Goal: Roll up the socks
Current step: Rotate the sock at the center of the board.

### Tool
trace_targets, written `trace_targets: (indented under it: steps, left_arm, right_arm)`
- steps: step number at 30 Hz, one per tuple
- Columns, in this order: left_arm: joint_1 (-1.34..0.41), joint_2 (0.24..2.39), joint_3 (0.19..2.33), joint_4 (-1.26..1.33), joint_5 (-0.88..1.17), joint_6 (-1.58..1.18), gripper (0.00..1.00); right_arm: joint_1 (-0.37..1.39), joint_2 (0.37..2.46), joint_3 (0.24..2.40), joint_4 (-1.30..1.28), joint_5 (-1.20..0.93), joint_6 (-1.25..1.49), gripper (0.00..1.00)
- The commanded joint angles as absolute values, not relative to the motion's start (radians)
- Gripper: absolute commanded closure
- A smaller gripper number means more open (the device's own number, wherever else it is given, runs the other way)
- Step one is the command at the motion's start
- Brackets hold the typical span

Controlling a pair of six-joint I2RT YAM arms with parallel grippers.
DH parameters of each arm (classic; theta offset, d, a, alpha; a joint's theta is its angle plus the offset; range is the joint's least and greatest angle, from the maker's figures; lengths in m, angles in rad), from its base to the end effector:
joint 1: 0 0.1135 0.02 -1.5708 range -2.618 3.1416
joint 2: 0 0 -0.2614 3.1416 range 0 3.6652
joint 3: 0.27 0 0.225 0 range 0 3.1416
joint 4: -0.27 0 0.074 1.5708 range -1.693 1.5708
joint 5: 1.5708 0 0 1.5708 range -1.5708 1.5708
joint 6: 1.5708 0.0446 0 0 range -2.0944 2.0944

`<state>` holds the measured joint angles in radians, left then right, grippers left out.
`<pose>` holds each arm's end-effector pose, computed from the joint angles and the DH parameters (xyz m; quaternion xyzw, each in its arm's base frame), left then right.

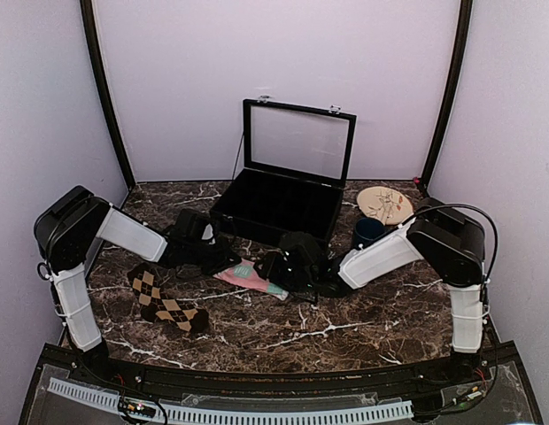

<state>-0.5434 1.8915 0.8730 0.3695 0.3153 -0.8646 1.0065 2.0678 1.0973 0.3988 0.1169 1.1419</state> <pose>0.3010 -0.1980 0.1381 -0.0725 0.8843 -0.3915 0.2438 0.2270 0.3488 0.1342 0.0872 0.8724 0.3960 0.2729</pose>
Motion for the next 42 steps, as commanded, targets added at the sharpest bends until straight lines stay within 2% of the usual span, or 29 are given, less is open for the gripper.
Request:
trace_targets:
  steps: [1, 9, 25, 42]
  left_arm:
    - [-0.549, 1.911, 0.825, 0.293, 0.271, -0.855, 1.00]
    - [-0.549, 1.919, 0.849, 0.268, 0.268, -0.775, 1.00]
    - [-0.589, 2.023, 1.064, 0.118, 0.323, -0.551, 1.00]
    - [-0.665, 2.111, 1.244, 0.016, 0.432, -0.392, 0.99]
  right_arm:
    - [1.006, 2.079, 1.005, 0.259, 0.129, 1.173, 0.46]
    - [1.006, 2.032, 0.938, 0.237, 0.141, 1.190, 0.46]
    - [1.094, 1.948, 0.910, 0.091, 0.109, 1.184, 0.46]
    - [1.185, 1.998, 1.109, -0.079, -0.004, 0.988, 0.44]
